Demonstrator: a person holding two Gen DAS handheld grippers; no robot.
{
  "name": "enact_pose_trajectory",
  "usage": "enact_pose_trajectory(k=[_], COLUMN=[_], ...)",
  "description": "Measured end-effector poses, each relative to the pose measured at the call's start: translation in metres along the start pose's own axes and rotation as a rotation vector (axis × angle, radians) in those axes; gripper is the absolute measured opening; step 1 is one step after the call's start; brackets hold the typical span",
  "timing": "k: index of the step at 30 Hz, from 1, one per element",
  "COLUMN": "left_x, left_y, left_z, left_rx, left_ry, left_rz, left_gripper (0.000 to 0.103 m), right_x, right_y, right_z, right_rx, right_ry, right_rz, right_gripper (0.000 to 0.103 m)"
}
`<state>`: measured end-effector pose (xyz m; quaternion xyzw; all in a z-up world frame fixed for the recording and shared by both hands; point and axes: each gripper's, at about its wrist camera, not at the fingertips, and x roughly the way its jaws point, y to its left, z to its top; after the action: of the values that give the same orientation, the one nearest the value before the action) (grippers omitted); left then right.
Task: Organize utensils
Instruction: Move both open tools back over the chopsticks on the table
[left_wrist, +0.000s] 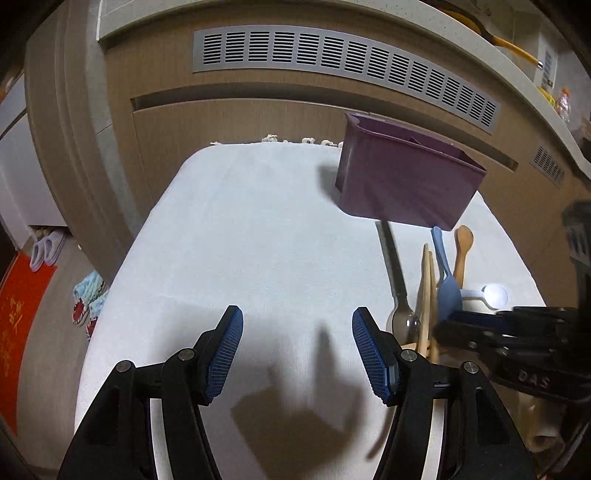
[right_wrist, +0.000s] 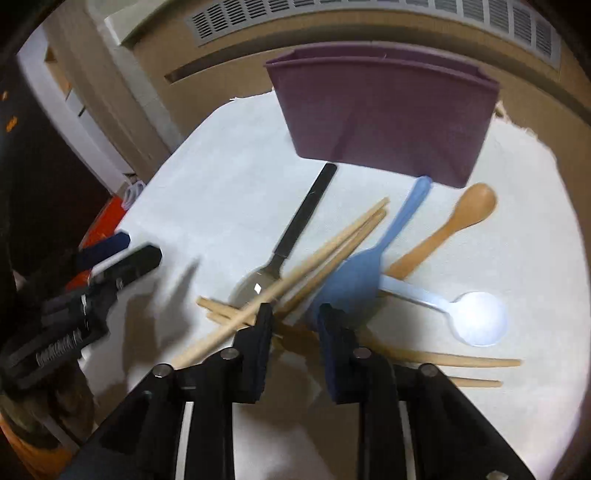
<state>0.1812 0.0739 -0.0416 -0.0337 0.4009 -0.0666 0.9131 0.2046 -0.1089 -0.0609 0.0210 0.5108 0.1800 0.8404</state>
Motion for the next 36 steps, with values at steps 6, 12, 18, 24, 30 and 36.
enact_pose_trajectory(k=[6,12,18,24,30,36], left_x=[0.000,-0.001,0.000,0.000,-0.004,-0.008], left_y=[0.003,0.002,-0.007,-0.029,-0.049,-0.042], left_z=[-0.003,-0.005,-0.006,-0.008,-0.006,-0.005], left_rx=[-0.009,-0.009,0.006,0.059,0.101,0.081], left_ry=[-0.001,0.008,0.020,0.041,0.049,0.046], left_rz=[-0.021,-0.023,-0.036,-0.062,-0.090,-0.018], left_gripper=[0.066,0.069,0.070,0.070,0.070,0.070], right_x=[0.011,0.016,-0.013,-0.042,-0.048,-0.029], right_y=[0.012,0.002,-0.009,-0.029,-0.032,0.002], right_z=[0.012,0.007,-0.010,-0.012,-0.017,-0.020], right_rx=[0.023,0.033,-0.015,-0.012,-0.092,-0.275], right_ry=[0.005,0.058,0.023,-0.051,-0.053,-0.024], right_rz=[-0.039,-0.051,-0.049,-0.066,-0.024,0.004], right_gripper=[0.023,0.020,0.007,0.006,0.007,0.017])
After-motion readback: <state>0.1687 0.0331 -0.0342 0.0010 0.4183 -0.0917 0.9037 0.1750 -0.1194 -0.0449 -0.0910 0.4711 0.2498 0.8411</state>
